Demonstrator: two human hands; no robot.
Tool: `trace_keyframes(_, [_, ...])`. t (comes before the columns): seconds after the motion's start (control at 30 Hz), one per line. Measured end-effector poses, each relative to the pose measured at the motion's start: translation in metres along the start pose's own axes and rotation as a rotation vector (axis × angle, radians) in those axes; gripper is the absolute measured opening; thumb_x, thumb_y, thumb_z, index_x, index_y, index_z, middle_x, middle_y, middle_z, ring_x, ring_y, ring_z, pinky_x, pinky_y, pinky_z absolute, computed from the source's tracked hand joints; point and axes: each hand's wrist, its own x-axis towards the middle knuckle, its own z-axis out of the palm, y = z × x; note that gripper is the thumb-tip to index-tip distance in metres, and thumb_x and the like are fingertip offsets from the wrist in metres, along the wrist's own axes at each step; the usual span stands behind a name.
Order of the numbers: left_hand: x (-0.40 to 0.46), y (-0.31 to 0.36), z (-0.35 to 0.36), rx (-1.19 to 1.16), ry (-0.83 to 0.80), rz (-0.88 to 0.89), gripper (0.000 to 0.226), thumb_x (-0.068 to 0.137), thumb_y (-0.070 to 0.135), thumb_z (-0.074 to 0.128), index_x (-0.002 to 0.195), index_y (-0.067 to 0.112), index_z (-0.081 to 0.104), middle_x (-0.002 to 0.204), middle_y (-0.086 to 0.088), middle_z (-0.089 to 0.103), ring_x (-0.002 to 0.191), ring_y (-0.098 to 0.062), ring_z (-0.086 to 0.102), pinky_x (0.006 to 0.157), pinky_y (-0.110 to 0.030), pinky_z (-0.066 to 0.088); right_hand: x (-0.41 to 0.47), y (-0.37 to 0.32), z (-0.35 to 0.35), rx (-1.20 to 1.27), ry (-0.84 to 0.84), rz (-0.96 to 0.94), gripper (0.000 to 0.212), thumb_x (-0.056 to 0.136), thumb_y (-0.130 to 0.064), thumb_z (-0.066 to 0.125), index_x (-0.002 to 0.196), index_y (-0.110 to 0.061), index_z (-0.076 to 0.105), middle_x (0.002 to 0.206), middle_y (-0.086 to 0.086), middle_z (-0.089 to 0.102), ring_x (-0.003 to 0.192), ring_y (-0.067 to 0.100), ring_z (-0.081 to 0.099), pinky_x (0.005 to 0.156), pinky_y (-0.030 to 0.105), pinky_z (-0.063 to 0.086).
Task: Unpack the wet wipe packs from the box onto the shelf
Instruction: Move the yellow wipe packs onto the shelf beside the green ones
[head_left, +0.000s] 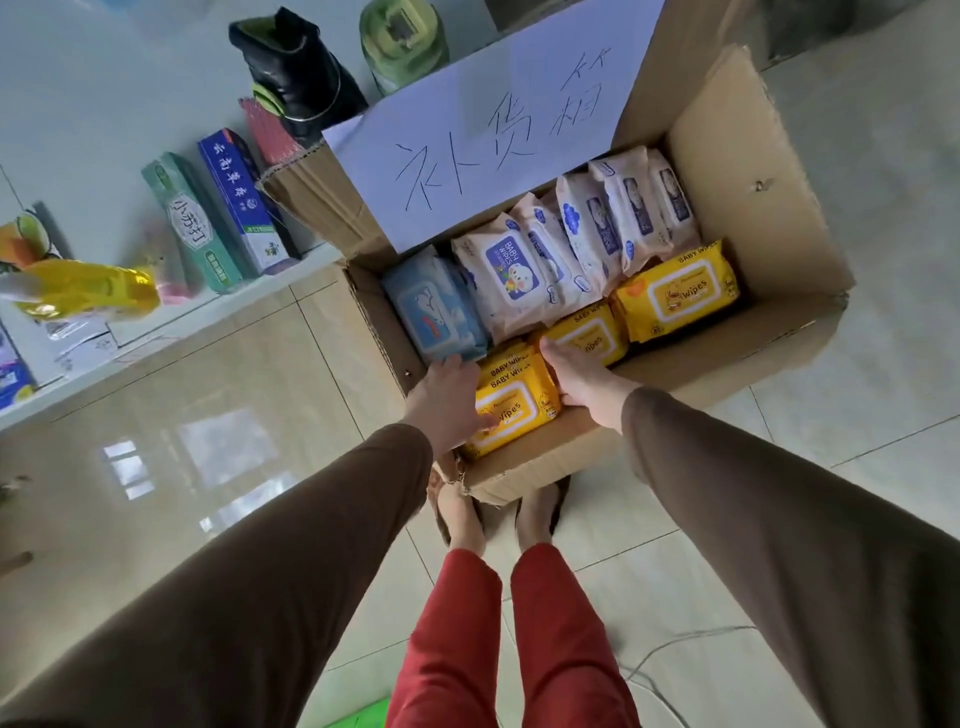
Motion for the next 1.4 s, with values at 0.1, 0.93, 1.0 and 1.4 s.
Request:
trace_keyframes(0.1, [0.004,0.002,0.000,-0.049,-0.024,-0.007,0.071,0.075,0.049,0.079,0.126,0.015,0.045,0.124,-0.008,0.053,0.117,-0.029,0.052,0.096,-0.043,0.048,-0.002,-0.002,-0.002,0.128,-0.023,0.066,0.078,0.098,-0.067,0.029,0.156,-0.016,0.025,0.156,0.011,0.038,0.135,0.035,0.046,0.108,0.045,0.042])
trace_keyframes(0.93, [0.002,-0.028,-0.064,-0.336,0.183,-0.121,0.039,0.089,0.047,0.067,0.118,0.024,0.054,0.096,0.002,0.062,0.086,-0.021,0.061,0.069,-0.034,0.050,0.006,0.012,0.024,-0.340,0.019,-0.105,0.098,0.076,-0.047,0.082,0.153,-0.010,0.033,0.154,0.008,0.041,0.139,0.026,0.042,0.108,0.036,0.041])
trace_keyframes(1.0, [0.000,-0.028,-0.065,-0.368,0.187,-0.113,0.037,0.088,0.046,0.068,0.116,0.024,0.055,0.095,0.002,0.063,0.086,-0.020,0.061,0.071,-0.036,0.053,0.002,0.014,0.024,-0.345,0.018,-0.123,0.097,0.071,-0.054,0.082,0.149,-0.011,0.042,0.147,0.007,0.048,0.133,0.025,0.048,0.106,0.037,0.046])
trace_keyframes(1.4, [-0.134,-0.036,-0.186,-0.520,0.293,-0.129,0.039,0.087,0.042,0.071,0.120,0.024,0.060,0.101,0.002,0.063,0.088,-0.022,0.060,0.071,-0.033,0.049,-0.183,-0.063,-0.034,-0.232,-0.122,-0.294,0.034,0.081,-0.032,0.081,0.110,-0.016,0.072,0.101,-0.005,0.075,0.099,0.012,0.069,0.086,0.025,0.052])
